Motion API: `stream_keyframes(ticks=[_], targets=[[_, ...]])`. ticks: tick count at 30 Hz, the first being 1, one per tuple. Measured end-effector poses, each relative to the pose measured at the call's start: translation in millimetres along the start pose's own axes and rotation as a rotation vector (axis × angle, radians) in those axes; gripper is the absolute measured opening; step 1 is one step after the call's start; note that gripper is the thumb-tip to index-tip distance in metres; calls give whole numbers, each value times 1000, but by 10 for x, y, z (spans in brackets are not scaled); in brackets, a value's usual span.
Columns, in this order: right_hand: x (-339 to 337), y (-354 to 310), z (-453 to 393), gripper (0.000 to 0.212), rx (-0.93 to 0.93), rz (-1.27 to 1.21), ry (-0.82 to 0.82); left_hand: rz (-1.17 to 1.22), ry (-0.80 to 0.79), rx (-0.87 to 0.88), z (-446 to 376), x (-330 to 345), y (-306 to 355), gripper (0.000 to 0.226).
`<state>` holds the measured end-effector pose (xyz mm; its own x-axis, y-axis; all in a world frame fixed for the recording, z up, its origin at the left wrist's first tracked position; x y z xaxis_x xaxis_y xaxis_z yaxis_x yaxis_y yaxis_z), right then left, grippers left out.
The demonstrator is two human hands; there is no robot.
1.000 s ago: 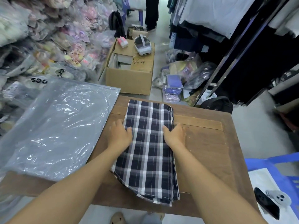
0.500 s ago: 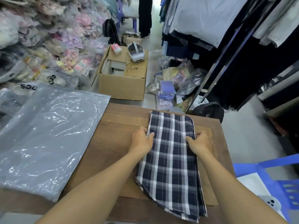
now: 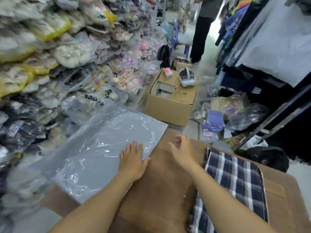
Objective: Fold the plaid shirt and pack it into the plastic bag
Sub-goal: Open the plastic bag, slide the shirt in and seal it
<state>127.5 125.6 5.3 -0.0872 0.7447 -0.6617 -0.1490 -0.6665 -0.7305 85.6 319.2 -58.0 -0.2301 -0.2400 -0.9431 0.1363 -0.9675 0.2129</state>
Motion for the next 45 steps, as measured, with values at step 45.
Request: stream_keyframes(ticks=[45], targets=[[193,8,421,7,396,-758,-288,532,-26,-40,295,-706,654,24]])
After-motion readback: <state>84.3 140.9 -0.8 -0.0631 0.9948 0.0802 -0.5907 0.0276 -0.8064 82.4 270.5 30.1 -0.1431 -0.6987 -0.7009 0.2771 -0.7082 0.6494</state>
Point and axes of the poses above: each hand's wrist, its own z-axis away from the middle knuckle, its own x-axis out of the palm, y = z × x, the point moved 4 cm from there along -z, towards the middle knuckle
